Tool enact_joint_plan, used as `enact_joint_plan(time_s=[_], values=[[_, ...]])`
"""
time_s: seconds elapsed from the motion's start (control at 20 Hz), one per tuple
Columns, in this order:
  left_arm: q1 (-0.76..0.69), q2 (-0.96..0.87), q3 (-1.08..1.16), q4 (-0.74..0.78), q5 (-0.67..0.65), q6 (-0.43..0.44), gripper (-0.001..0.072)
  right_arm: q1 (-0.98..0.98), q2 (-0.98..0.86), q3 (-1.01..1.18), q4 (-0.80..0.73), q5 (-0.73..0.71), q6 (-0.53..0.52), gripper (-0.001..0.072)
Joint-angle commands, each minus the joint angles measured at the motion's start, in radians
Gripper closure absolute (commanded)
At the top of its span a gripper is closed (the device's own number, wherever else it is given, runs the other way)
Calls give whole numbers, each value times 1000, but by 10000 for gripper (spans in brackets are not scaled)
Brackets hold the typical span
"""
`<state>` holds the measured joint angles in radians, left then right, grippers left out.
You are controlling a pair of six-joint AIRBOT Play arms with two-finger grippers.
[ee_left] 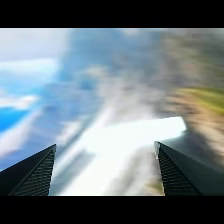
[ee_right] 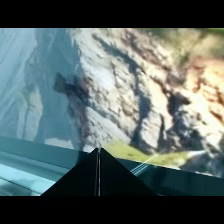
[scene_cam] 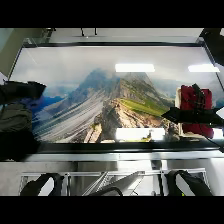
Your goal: Fold the shirts.
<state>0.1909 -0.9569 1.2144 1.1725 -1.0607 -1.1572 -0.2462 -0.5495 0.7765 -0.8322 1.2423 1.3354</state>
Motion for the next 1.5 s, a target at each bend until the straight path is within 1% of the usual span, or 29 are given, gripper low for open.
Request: enact_joint_plan(time_s=[0.0, 0.05, 0.1, 0.15, 0.2, 0.25, 0.4, 0.55, 0.7, 0.75, 0.8, 0.85, 0.9, 1.0, 1.15, 1.2, 1.25, 1.35, 1.45], values=[[20, -296, 192, 443, 92, -54, 29, 1, 0, 0, 14, -15, 0, 680], [39, -389, 243, 493, 90, -58, 29, 1, 0, 0, 14, -14, 0, 678], [62, -488, 293, 529, 92, -69, 29, 1, 0, 0, 14, -15, 1, 559], [86, -584, 345, 538, 92, -84, 29, 1, 0, 0, 15, -15, 1, 299], [112, -669, 394, 534, 92, -103, 29, 1, 0, 0, 15, -15, 1, 192], [131, -738, 433, 533, 92, -127, 30, 1, 0, 0, 15, -14, 1, 192], [159, -903, 526, 525, 91, -132, 29, 1, 0, 0, 19, -14, 11, 192], [161, -991, 550, 527, 79, -145, 30, 1, 0, 0, 19, -14, 54, 191], [162, -1037, 543, 528, 46, -145, 31, 1, 0, 0, 33, -14, 53, 191], [160, -1042, 543, 526, 27, -148, 104, 1, 0, 0, 33, -13, 53, 192], [157, -1040, 544, 526, 4, -153, 402, 1, 0, 0, 33, -10, 53, 192], [148, -1032, 557, 525, -35, -153, 684, 1, 0, 0, 32, -5, 53, 192], [136, -1021, 582, 516, -65, -157, 690, 1, 0, 0, 33, -3, 53, 192], [101, -974, 662, 399, -129, -156, 691, 1, 0, 0, 33, -2, 53, 193], [32, -844, 753, 101, -204, -149, 690, 1, 0, 0, 33, 26, 52, 193], [0, -797, 760, 26, -230, -150, 690, 1, 0, 0, 33, 29, 49, 193], [-38, -747, 760, -44, -267, -150, 690, 1, 0, 0, 33, 41, 48, 193], [-135, -656, 729, -151, -336, -153, 691, 1, 0, 0, 32, 69, -1, 193], [-262, -542, 607, -231, -324, -154, 691, 1, 0, 0, 32, 76, -5, 193]])
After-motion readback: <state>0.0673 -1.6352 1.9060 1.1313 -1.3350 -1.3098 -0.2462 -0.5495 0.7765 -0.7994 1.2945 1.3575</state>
